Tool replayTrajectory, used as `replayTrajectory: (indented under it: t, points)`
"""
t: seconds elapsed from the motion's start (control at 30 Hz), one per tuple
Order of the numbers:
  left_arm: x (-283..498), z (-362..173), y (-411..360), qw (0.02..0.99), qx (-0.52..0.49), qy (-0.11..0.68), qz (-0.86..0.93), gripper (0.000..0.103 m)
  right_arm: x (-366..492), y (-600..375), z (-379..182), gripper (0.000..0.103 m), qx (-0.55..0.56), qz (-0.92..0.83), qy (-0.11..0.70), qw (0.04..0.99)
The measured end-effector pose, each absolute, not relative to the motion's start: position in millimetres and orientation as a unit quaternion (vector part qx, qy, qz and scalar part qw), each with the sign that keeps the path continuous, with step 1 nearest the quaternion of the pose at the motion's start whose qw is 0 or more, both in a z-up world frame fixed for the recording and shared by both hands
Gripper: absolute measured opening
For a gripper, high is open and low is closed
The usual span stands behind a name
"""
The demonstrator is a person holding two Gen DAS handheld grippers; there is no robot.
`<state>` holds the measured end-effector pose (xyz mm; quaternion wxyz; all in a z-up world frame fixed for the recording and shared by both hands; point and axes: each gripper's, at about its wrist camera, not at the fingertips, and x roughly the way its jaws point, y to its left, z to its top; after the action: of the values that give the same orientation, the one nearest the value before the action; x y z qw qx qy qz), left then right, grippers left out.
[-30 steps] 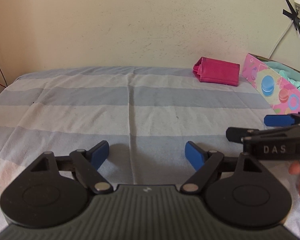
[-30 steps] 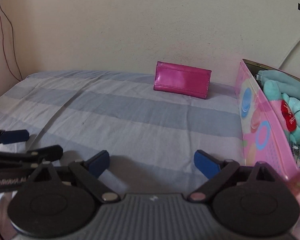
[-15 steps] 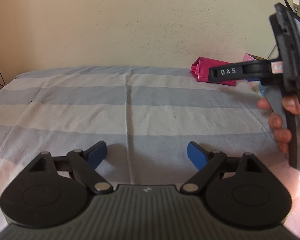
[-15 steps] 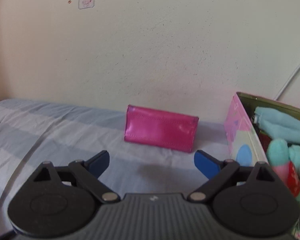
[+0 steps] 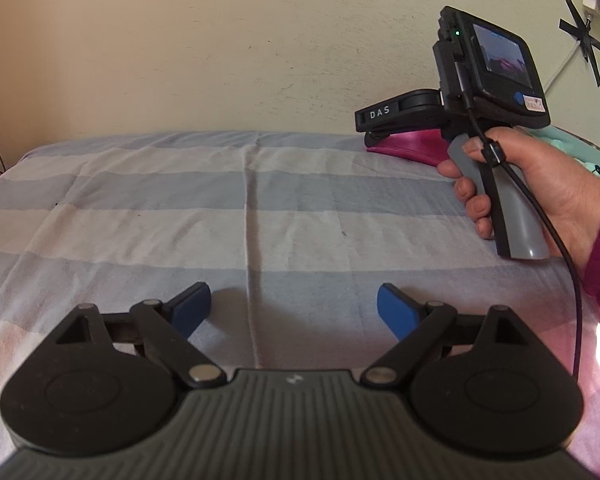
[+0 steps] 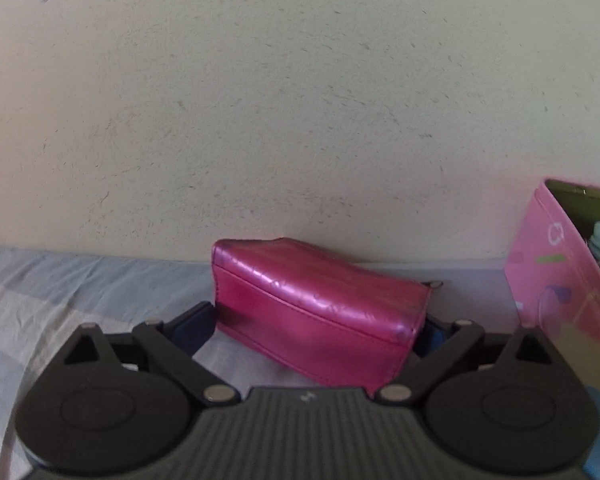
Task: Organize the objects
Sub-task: 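Grasp the pink wallet with the right gripper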
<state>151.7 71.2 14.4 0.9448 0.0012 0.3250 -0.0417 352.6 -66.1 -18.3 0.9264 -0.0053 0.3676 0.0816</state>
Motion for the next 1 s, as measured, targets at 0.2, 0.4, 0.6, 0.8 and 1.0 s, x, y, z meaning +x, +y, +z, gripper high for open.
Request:
replayTrajectory:
  t: [0.2, 0.4, 0.6, 0.8, 1.0]
  points:
    - [151.2, 14.8, 71.3, 0.945, 0.001, 0.325, -0.043, 0.092, 331.5, -55.8, -16.6, 0.076, -0.032, 0.089, 0.341, 0.935]
    - [151.5, 18.1, 82.1, 0.944, -0.03, 0.326, -0.044, 0.092, 296.5, -40.6, -16.5, 0.044, -0.093, 0.122, 0.326, 0.933]
    - [153.5, 22.2, 99.1, 0.941, -0.077, 0.327, -0.03, 0.092, 250.6, -20.3, -11.7, 0.043, -0.125, 0.215, 0.313, 0.917]
    - [153.7, 23.0, 101.9, 0.94, -0.089, 0.329, -0.03, 0.092, 239.7, -44.5, -4.0, 0.044, -0.075, 0.212, 0.317, 0.921]
    - [153.2, 22.6, 99.6, 0.941, -0.077, 0.328, -0.028, 0.092, 266.5, -55.4, -7.3, 0.044, -0.026, 0.191, 0.323, 0.927]
